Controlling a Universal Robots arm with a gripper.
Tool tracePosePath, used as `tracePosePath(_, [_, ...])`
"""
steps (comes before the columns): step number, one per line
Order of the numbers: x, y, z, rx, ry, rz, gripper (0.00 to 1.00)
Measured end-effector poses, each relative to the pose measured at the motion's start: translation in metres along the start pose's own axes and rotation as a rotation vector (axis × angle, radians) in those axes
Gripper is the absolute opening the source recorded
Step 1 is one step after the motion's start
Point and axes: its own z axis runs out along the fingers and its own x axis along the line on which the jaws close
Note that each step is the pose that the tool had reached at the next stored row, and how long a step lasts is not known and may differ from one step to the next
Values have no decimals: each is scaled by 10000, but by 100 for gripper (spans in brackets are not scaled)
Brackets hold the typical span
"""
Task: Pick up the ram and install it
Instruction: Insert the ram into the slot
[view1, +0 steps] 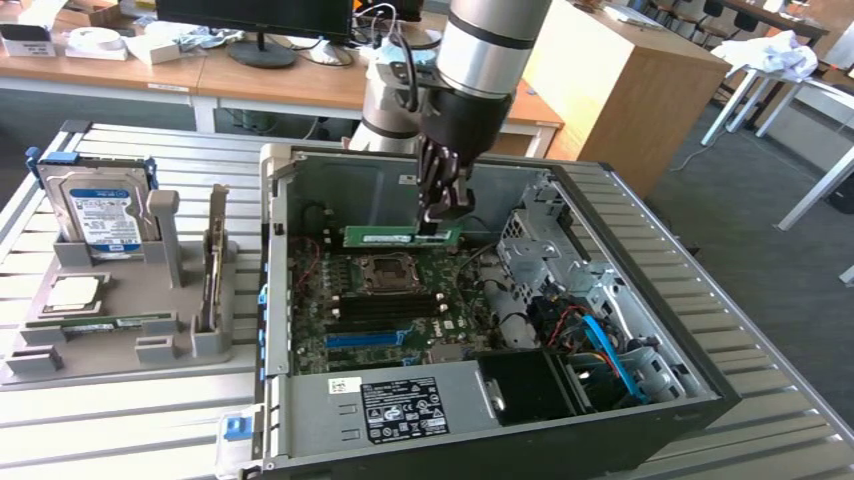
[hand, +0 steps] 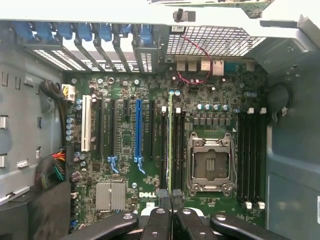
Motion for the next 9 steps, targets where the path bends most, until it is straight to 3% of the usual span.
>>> tracePosePath(9, [2,-3,96,0,1,0,12])
